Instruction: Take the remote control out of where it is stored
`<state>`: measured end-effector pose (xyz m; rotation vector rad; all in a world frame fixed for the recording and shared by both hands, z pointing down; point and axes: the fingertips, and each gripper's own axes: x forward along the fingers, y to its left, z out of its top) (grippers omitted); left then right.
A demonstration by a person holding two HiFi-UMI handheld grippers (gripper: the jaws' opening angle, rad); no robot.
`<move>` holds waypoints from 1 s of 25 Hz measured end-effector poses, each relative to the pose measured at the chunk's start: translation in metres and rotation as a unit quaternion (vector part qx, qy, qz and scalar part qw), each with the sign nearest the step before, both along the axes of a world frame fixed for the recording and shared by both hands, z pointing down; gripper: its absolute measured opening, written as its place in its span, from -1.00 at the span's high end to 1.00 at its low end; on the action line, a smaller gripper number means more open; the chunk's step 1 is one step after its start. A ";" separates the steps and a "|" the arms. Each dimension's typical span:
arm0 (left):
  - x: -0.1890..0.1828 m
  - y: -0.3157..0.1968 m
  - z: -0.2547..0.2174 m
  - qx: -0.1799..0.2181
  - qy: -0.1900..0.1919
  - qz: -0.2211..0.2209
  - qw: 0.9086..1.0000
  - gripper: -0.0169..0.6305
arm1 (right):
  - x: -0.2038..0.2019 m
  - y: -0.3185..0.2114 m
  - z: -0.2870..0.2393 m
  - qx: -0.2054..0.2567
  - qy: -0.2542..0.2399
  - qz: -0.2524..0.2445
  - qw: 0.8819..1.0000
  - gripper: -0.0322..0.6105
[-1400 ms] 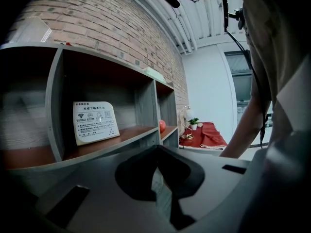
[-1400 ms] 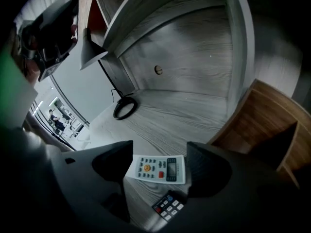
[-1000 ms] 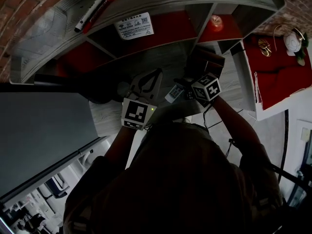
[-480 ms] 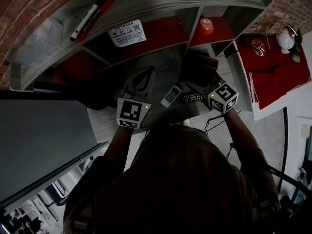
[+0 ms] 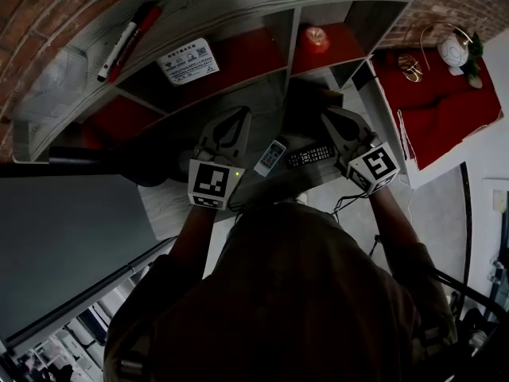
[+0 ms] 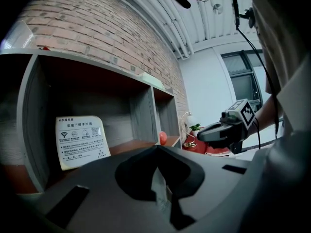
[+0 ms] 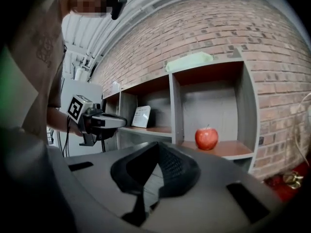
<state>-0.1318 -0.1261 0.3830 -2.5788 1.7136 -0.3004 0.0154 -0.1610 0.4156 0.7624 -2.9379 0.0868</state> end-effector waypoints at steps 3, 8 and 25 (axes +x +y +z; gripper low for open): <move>0.008 -0.002 -0.004 0.007 0.001 0.006 1.000 0.91 | 0.010 0.004 -0.015 0.018 -0.007 0.008 1.000 0.86; 0.020 -0.005 -0.006 0.008 0.001 0.012 1.000 0.91 | 0.032 0.003 -0.040 0.036 -0.036 0.040 0.998 0.86; 0.042 -0.004 0.004 -0.009 -0.016 0.034 0.999 0.91 | 0.052 0.019 -0.048 0.066 -0.021 0.053 0.996 0.86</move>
